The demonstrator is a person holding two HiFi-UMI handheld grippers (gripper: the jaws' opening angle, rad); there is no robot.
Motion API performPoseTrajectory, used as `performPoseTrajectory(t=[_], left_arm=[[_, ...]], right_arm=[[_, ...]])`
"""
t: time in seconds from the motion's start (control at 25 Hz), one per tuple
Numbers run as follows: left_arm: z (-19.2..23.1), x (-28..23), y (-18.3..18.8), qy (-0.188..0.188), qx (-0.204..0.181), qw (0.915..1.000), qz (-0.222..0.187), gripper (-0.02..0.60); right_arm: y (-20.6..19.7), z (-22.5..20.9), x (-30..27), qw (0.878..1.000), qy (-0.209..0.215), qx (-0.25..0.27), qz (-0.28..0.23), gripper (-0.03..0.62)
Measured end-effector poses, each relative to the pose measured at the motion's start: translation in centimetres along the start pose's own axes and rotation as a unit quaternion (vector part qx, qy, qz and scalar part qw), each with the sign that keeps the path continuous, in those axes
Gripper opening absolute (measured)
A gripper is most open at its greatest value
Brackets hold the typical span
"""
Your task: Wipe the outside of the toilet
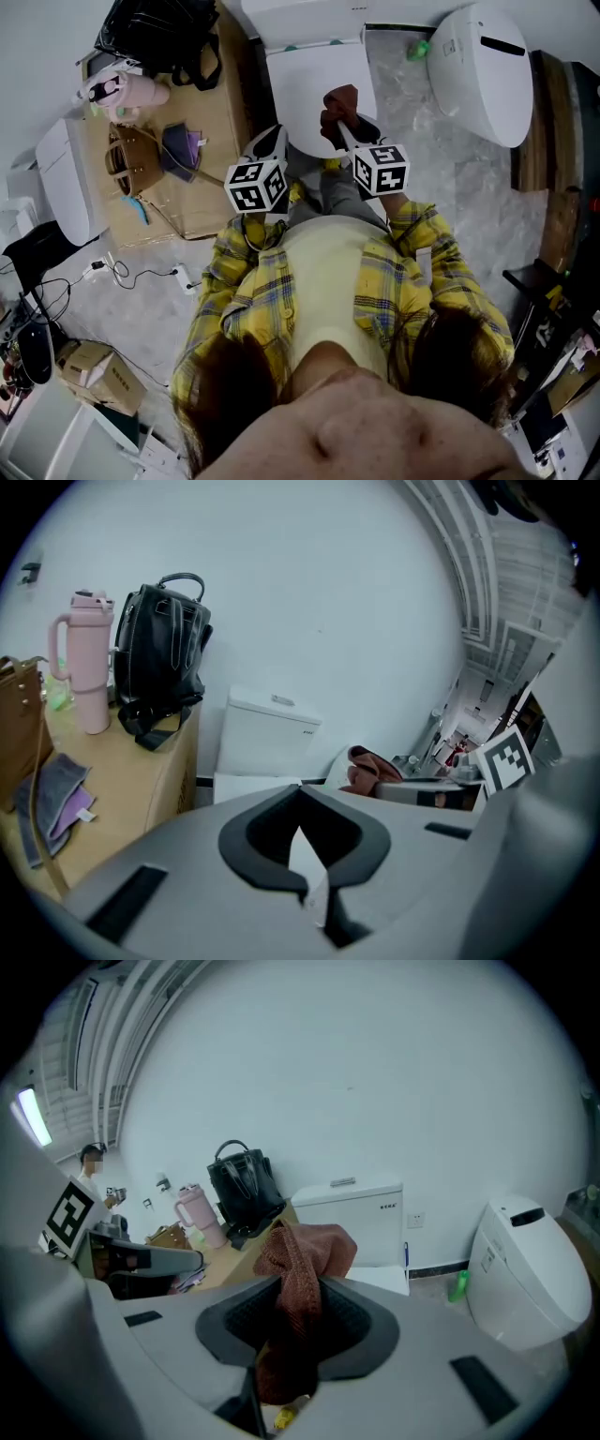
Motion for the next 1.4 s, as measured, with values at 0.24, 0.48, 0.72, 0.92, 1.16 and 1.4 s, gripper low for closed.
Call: performPoseTrajectory(t=[0.24,0.48,0.72,0.92,1.16,1.4], left_arm=[[0.8,1.7,1.9,0.031,-0.001,0.9988,-0.037,0.003],[0.5,3.0,3.5,0.054,-0.032,0.9959,-0.065,0.003],[-0.3,3.9,4.1,0.066,-0.062,0.9929,-0.078,0.003],[-0.3,4.2,4.2,0.069,-0.062,0.9922,-0.084,0.003],[-0.7,4.3,4.6,0.074,-0.080,0.9905,-0.084,0.003],[-0.7,4.0,4.6,0.068,-0.087,0.9907,-0.079,0.003]], right_arm=[[1.1,2.0,1.4,0.999,0.009,-0.004,-0.035,0.127],[1.8,3.2,2.3,0.998,0.017,-0.002,-0.058,0.126],[1.8,3.4,3.1,0.997,0.014,-0.006,-0.071,0.123],[2.0,3.4,3.2,0.997,0.012,-0.007,-0.078,0.123],[2.8,3.1,3.6,0.996,0.011,-0.019,-0.087,0.123],[2.7,3.3,3.5,0.996,0.011,-0.023,-0.085,0.123]])
Point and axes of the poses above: the fingertips, and each gripper's own axes: x backward along the fingers, z to its left, y out of its top, the point moved 8 cm from there along x, backward along the fingers, and after that the axes turned 10 degrees about -x, right-handed, at the moved point
